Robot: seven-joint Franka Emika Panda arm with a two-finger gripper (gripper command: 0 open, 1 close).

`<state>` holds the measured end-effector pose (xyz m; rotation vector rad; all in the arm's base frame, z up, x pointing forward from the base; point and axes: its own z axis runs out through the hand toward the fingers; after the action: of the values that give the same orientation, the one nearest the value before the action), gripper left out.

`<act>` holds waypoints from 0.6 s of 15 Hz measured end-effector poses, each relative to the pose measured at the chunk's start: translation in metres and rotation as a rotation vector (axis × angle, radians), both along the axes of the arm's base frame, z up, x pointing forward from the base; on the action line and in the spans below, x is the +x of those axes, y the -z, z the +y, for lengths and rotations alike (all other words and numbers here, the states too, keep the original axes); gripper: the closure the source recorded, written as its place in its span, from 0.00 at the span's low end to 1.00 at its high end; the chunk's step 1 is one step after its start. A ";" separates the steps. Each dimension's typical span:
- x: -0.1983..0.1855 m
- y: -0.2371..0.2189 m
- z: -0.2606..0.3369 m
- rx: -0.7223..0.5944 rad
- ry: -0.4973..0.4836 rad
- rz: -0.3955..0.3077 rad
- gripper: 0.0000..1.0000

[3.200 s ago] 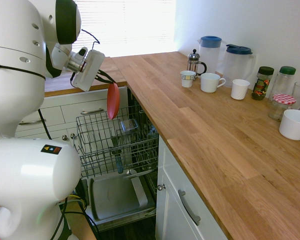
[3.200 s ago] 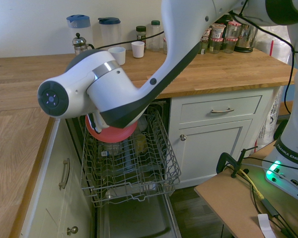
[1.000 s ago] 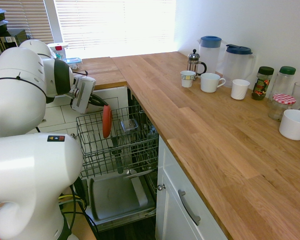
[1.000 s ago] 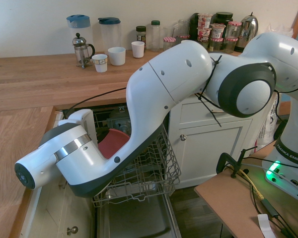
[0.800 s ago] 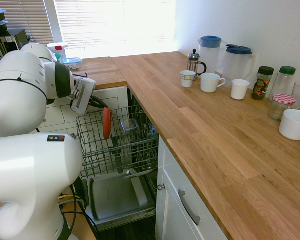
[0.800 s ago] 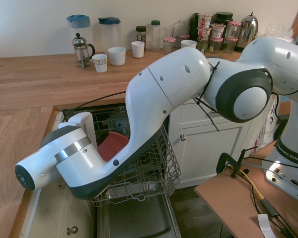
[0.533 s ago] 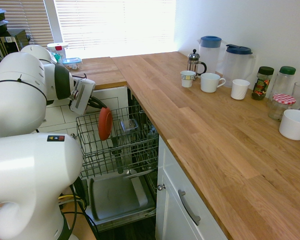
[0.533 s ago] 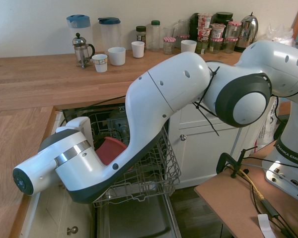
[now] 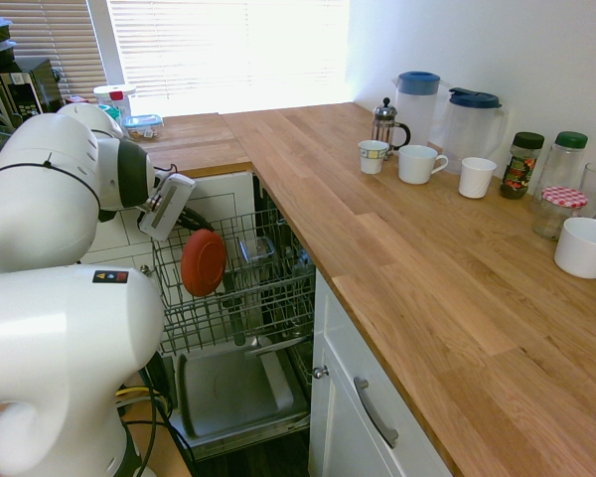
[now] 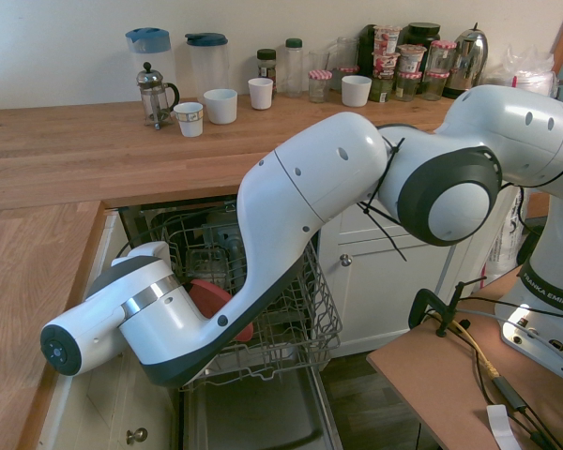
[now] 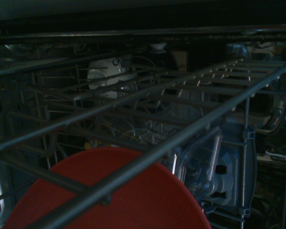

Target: Put the plate in the dishwasher

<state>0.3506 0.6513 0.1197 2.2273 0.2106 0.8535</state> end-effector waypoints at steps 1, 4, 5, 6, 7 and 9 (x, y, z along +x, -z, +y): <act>0.001 0.000 0.001 0.004 -0.005 0.003 0.00; -0.001 0.000 0.002 0.008 -0.011 0.009 0.00; -0.001 0.000 0.002 0.010 -0.013 0.009 0.00; -0.002 0.000 0.003 0.012 -0.015 0.011 0.00; -0.002 0.000 0.003 0.013 -0.017 0.012 0.00; -0.002 0.000 0.002 0.018 -0.025 0.019 0.00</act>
<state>0.3483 0.6532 0.1193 2.2542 0.2417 0.8510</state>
